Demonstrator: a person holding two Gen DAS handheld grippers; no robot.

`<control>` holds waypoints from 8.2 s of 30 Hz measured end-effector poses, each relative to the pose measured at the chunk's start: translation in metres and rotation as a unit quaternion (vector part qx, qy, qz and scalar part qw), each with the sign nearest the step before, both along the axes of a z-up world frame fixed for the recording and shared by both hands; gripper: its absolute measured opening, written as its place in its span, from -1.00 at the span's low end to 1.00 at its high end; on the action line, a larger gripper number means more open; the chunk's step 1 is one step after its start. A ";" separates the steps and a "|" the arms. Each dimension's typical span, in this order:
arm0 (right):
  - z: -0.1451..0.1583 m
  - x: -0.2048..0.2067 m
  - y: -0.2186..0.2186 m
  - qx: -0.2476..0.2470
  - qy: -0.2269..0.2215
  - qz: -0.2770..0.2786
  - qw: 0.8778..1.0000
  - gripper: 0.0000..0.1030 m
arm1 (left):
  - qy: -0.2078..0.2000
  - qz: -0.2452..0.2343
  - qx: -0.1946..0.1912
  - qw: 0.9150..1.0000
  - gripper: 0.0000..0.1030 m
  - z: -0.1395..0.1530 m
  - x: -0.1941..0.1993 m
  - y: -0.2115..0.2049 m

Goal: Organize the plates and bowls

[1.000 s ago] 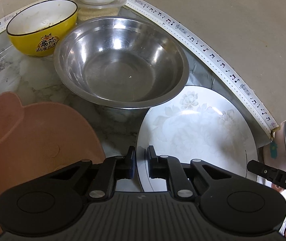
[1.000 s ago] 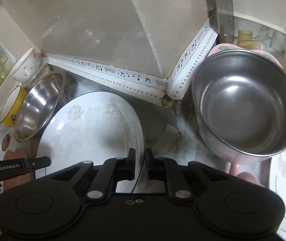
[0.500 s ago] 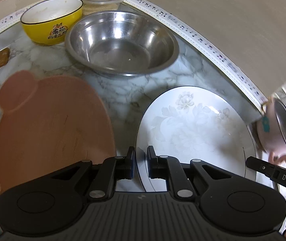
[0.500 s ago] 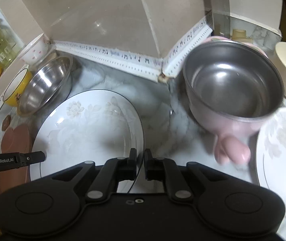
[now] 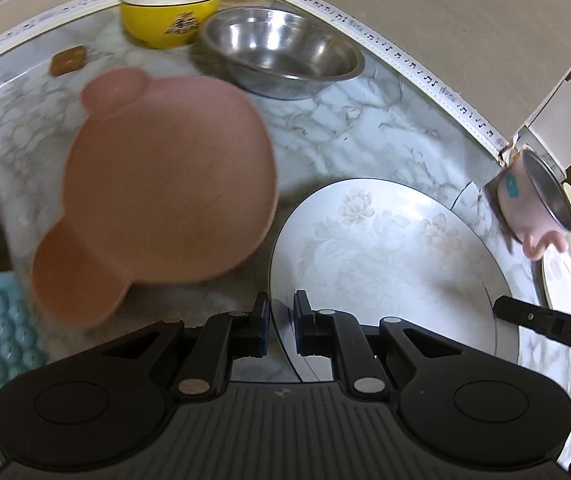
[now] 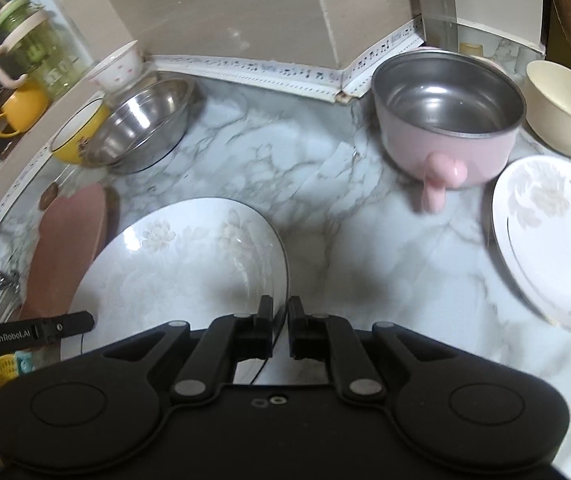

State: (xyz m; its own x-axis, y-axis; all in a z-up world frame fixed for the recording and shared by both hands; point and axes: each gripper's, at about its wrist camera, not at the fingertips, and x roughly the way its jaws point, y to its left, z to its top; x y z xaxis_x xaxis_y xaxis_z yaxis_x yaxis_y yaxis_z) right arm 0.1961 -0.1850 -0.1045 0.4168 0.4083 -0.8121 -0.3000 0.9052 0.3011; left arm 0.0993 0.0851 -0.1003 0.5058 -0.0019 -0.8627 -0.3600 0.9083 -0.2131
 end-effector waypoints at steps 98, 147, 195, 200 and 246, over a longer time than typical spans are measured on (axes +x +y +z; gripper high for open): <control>0.029 0.041 -0.214 -0.142 -0.145 -0.118 0.972 0.94 | -0.071 -0.219 0.082 0.970 0.52 0.008 0.131 -0.289; -0.026 0.075 -0.246 -0.026 -0.004 -0.102 0.994 -0.69 | -0.021 -0.205 -0.014 0.979 -0.75 -0.029 0.151 -0.289; 0.025 0.003 -0.126 0.004 -0.010 -0.039 0.999 -0.77 | -0.045 -0.127 -0.054 0.989 -0.79 0.022 0.041 -0.144; 0.029 0.002 -0.103 0.012 -0.012 -0.015 1.000 -0.78 | -0.052 -0.096 -0.051 0.993 -0.79 0.028 0.026 -0.117; 0.001 -0.013 0.020 0.000 0.036 0.077 0.996 -0.82 | -0.001 -0.018 -0.081 0.997 -0.79 -0.003 -0.032 -0.002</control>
